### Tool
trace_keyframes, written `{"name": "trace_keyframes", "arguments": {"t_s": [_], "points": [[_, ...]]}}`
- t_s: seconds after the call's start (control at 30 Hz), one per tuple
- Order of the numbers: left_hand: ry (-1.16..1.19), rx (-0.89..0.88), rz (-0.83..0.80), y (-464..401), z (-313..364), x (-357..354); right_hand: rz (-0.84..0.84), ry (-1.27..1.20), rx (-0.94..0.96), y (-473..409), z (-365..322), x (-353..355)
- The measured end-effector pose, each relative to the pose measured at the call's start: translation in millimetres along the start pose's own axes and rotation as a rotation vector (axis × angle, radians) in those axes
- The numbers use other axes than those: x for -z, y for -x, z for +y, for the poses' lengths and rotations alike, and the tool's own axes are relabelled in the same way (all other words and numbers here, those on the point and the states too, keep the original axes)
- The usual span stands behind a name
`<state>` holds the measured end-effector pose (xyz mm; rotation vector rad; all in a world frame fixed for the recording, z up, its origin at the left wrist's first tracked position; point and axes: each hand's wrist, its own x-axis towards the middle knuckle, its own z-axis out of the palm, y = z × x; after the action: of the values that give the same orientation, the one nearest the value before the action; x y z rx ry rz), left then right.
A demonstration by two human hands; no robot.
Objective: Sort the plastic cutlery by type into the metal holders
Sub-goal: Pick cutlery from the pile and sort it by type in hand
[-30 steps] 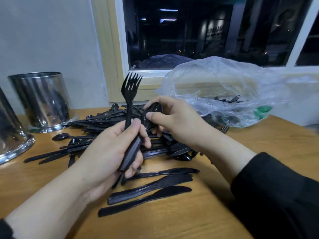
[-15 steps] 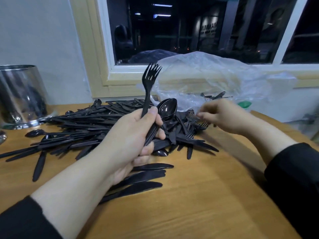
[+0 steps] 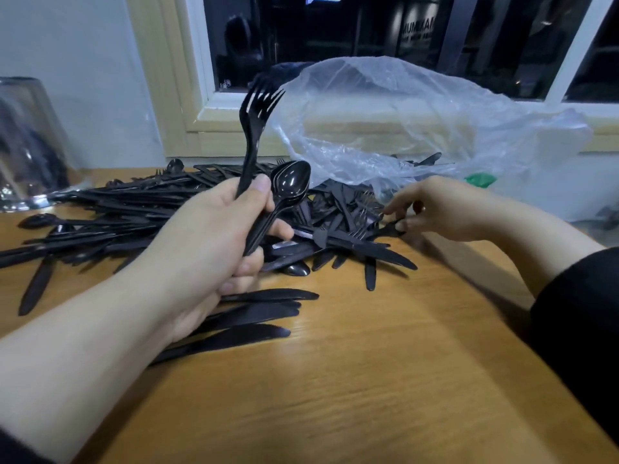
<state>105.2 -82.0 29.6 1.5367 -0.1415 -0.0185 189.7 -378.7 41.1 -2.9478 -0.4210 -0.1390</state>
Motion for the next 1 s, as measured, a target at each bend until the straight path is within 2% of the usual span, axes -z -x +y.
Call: {"name": "trace_keyframes", "arguments": {"t_s": [0.13,0.3,0.4,0.6,0.67,0.8,0.87,0.93,1.0], "points": [[0.018,-0.009,0.029,1.7,0.1,-1.3,0.081,-0.07,0.013,2.0,5.1,4.0],[0.007,-0.02,0.033,3.4,-0.2,-0.8,-0.09,0.041,-0.03,7.0,-0.2,6.1],[0.014,-0.038,0.021,-0.1,-2.5,-0.4,-0.099,0.039,-0.052,10.2,-1.8,4.6],[0.084,-0.096,0.013,-9.0,-3.8,3.9,0.105,-0.202,-0.015,12.6,-5.2,10.2],[0.083,-0.079,0.029,-10.2,-5.0,5.2,0.238,-0.341,0.024,14.7,-10.1,13.3],[0.045,-0.048,0.061,-11.0,-5.3,4.4,0.611,-0.554,0.12,15.4,-18.6,16.5],[0.017,-0.041,0.079,-11.6,-4.7,4.1,0.73,-0.686,0.186,16.5,-25.8,19.9],[-0.031,-0.039,0.091,-10.7,-3.8,3.5,0.719,-0.872,0.285,18.3,-37.2,21.3],[-0.086,-0.029,0.075,-7.6,-3.1,2.1,0.598,-1.035,0.37,18.8,-51.6,17.2]]}}
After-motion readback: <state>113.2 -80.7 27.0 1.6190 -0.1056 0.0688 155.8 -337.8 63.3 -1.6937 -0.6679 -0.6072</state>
